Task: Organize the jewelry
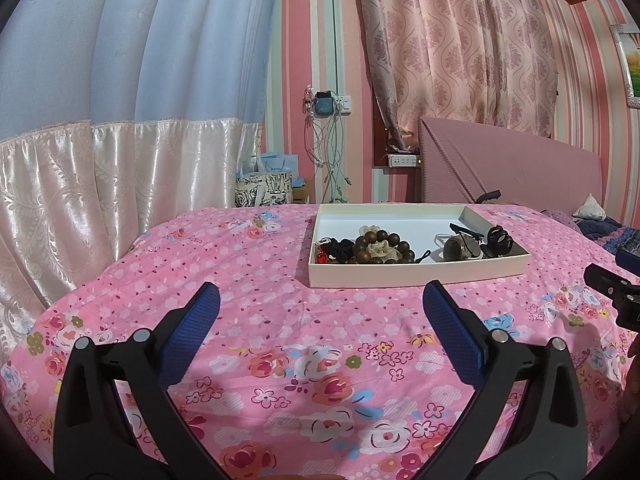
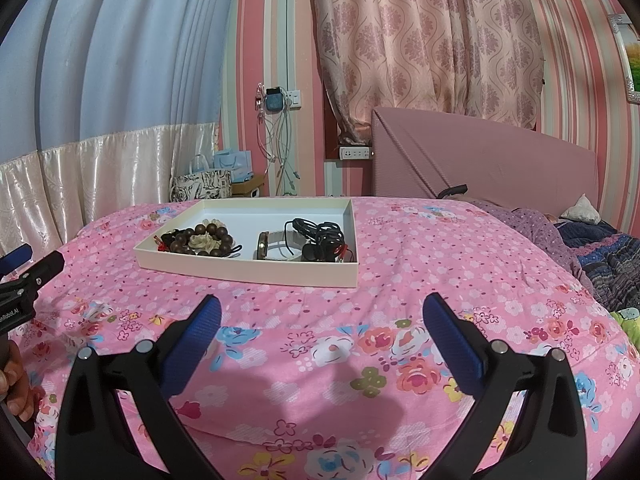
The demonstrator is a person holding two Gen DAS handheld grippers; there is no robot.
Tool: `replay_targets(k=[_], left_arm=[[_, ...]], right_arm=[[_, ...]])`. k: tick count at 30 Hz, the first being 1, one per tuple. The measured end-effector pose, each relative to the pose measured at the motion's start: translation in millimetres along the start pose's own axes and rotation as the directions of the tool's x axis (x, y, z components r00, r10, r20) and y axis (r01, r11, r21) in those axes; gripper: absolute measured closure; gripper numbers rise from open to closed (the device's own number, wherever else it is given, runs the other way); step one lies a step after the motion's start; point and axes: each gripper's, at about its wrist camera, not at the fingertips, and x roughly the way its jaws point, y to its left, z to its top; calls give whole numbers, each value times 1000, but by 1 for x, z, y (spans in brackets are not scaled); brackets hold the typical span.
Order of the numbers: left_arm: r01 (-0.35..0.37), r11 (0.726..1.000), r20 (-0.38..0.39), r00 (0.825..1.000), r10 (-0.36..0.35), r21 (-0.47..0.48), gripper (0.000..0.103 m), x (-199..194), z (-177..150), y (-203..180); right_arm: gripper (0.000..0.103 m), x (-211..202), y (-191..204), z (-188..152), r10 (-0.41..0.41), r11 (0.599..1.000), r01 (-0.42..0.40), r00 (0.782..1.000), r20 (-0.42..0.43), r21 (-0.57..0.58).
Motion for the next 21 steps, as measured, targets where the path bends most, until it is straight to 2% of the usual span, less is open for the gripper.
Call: replay_targets(k=[21], left_arm=[[-2,1000,-2,1000,2,-1,3,1,-1,1]], right_arm=[[2,0,-2,0,0,1000,0,1000,5,2]])
